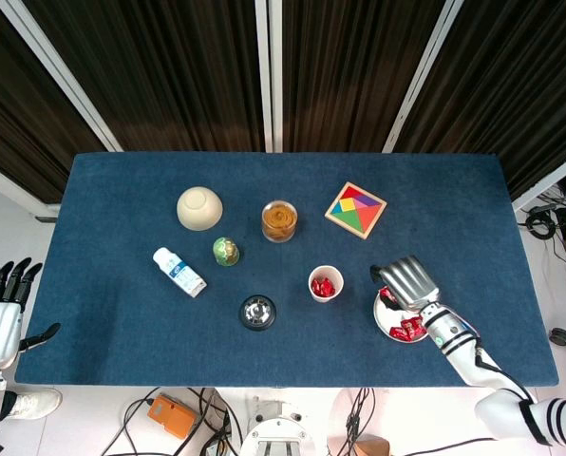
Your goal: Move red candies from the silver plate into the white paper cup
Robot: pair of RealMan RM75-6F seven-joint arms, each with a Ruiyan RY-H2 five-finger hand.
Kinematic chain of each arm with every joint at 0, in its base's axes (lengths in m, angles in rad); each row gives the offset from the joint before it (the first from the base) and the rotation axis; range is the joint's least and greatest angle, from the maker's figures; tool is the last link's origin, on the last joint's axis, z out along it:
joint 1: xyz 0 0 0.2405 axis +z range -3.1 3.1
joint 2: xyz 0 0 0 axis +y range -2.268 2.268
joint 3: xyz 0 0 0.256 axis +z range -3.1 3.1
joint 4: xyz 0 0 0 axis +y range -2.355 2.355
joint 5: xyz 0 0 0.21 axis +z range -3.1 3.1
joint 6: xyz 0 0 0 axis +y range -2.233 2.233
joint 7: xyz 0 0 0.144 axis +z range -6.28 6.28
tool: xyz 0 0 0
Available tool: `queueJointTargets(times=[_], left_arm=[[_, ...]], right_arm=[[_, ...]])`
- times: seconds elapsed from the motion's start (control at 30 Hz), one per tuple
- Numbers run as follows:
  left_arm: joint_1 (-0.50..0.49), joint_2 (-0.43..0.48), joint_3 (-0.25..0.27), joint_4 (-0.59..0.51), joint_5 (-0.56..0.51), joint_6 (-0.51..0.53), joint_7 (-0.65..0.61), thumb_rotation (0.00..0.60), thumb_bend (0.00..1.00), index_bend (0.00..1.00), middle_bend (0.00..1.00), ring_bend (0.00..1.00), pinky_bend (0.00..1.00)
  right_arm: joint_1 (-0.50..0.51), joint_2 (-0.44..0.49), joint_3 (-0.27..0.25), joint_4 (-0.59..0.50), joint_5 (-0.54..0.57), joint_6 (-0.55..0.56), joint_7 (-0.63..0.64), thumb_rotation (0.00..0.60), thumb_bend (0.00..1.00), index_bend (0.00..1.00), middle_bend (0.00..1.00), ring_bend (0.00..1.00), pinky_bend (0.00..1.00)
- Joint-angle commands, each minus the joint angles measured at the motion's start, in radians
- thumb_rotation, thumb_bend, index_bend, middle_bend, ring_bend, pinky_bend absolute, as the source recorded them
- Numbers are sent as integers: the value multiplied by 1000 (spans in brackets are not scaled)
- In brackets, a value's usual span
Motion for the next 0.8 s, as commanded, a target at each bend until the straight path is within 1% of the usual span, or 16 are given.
queueJointTargets(times=[0.03,0.2,0.47,0.6,0.8], left_arm=[[-2,-2,1,-3,3,-1,3,600,0,94,36,0,0],[-3,-1,3,-12,8,1,9,600,0,95,35,0,0],[4,2,6,-17,7,9,10,600,0,95,35,0,0],[5,4,6,-17,7,9,9,600,0,94,35,0,0],[7,5,5,-16,6,13,7,600,0,95,35,0,0]], right_arm=[[-25,3,-25,35,-4,3,2,600,404,534,818,979,1000],[-38,-29,-28,91,3,-3,-3,600,403,537,818,979,1000],[-29,-81,-13,156,23,-44,3,600,400,538,817,979,1000],[-24,-107,-7,187,15,-55,13,600,347,538,817,979,1000],[-22,-125,-5,205,3,-60,16,600,341,546,818,979,1000]])
